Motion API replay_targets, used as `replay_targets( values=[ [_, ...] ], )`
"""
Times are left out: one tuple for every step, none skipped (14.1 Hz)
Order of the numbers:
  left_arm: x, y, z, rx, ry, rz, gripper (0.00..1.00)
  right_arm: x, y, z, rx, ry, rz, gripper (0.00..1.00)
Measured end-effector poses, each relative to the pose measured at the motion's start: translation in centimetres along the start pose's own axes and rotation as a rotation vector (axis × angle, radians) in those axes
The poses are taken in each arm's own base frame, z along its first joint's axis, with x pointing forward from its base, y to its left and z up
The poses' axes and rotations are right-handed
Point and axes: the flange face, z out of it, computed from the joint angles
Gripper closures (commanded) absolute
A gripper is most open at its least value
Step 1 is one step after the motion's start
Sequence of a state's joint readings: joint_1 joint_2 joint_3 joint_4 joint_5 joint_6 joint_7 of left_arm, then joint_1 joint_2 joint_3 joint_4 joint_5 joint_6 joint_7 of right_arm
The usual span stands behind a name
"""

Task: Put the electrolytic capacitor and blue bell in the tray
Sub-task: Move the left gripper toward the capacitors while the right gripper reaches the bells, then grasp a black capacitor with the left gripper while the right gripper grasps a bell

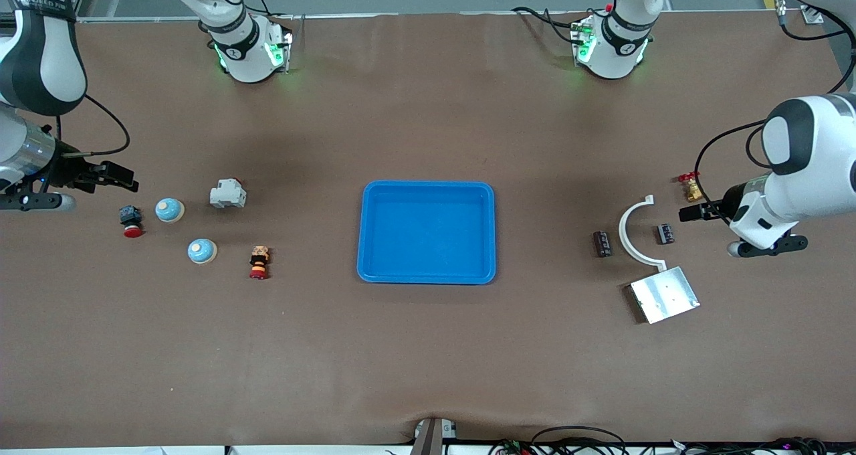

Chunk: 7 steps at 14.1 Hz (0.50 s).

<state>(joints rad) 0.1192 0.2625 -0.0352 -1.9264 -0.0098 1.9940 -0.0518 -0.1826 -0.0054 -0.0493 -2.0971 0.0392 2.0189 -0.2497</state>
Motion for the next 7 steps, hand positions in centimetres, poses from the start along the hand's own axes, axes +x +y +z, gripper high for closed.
replay_targets(
  values=[
    [0.1,-0.4,1.0,-0.001,-0.002,-0.006,0.00,-0.1,0.1,0.4,-0.001,0.002,-0.001,0.00],
    [0.3,-0.7,1.9,-0.002,-0.005,-0.011,0.00,-0.3,0.2,0.8,-0.003,0.010,-0.006,0.00],
    [0.6,-0.9,2.8,-0.004,-0.005,-0.016,0.00,-0.5,0.2,1.2,-0.005,0.021,-0.012,0.00],
    [1.0,-1.2,3.6,-0.005,-0.003,-0.021,0.00,-0.7,0.1,1.8,-0.009,0.032,-0.019,0.00],
    [1.3,-1.4,4.4,-0.006,0.000,-0.024,0.00,-1.0,0.1,2.5,-0.012,0.041,-0.025,0.00],
    [1.6,-1.5,5.3,-0.007,-0.002,-0.027,0.00,-1.3,0.1,3.5,-0.015,0.049,-0.028,0.00],
    [1.8,-1.6,6.3,-0.008,-0.007,-0.029,0.00,-1.7,0.1,4.5,-0.018,0.059,-0.029,0.00]
  ],
)
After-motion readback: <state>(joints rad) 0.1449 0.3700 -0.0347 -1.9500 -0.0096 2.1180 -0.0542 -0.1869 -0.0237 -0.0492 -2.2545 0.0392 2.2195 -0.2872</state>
